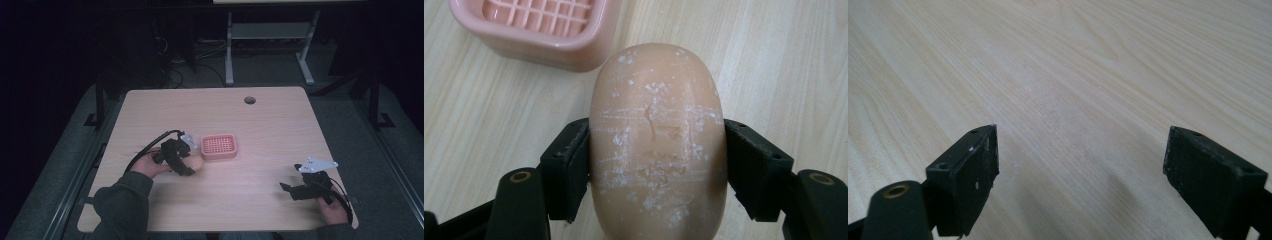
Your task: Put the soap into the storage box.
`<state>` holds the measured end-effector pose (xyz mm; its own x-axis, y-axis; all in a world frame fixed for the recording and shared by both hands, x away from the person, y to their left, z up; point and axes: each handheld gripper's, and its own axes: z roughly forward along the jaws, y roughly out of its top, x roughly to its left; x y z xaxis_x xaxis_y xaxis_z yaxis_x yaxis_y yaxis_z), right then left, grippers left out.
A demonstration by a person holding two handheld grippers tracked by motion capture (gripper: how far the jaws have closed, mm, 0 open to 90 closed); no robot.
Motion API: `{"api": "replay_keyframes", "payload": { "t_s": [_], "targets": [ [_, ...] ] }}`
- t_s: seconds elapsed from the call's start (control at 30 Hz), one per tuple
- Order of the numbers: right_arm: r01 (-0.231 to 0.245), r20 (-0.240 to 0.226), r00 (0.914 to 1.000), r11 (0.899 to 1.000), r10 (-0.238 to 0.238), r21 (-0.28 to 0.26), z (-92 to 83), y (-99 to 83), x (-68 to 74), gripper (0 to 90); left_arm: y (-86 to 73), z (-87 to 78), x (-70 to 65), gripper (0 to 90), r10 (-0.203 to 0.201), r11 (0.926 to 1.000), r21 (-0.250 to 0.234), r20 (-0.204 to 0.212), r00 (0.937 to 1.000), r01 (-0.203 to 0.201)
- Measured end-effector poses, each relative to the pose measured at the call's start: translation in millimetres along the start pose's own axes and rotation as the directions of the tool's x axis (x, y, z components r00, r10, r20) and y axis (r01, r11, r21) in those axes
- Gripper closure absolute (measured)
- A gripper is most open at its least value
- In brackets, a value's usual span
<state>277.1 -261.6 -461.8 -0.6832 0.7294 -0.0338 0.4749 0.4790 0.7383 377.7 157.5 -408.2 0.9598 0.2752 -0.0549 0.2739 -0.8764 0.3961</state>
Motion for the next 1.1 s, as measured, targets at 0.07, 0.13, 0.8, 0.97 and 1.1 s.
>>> {"api": "replay_keyframes", "payload": {
  "t_s": [0.07,0.13,0.8,0.97,1.1],
  "targets": [
    [0.003,-0.002,1.0,1.0,-0.003,0.0,-0.3,0.1,-0.1,14.2,3.4,-1.0,0.4,32.2,0.004,1.0,0.002,-0.004,1.0,-0.004],
    [0.003,-0.002,1.0,1.0,-0.003,0.0,-0.3,0.2,0.0,14.1,4.7,-1.6,0.9,32.2,0.011,0.9999,0.006,-0.006,0.9999,-0.011],
    [-0.002,-0.007,1.0,1.0,0.002,-0.009,-1.1,1.0,-0.5,14.1,42.1,-8.5,12.3,32.2,0.064,0.9978,0.016,-0.019,0.9978,-0.064],
    [-0.001,-0.005,1.0,1.0,0.001,-0.011,-1.6,0.9,-1.0,14.1,49.5,-6.5,17.2,32.2,0.07,0.9974,0.016,-0.018,0.9974,-0.07],
    [-0.001,-0.005,1.0,1.0,0.001,-0.012,-1.8,0.9,-1.3,14.1,55.2,-5.3,19.6,32.2,0.075,0.997,0.018,-0.021,0.997,-0.075]
  ]
}}
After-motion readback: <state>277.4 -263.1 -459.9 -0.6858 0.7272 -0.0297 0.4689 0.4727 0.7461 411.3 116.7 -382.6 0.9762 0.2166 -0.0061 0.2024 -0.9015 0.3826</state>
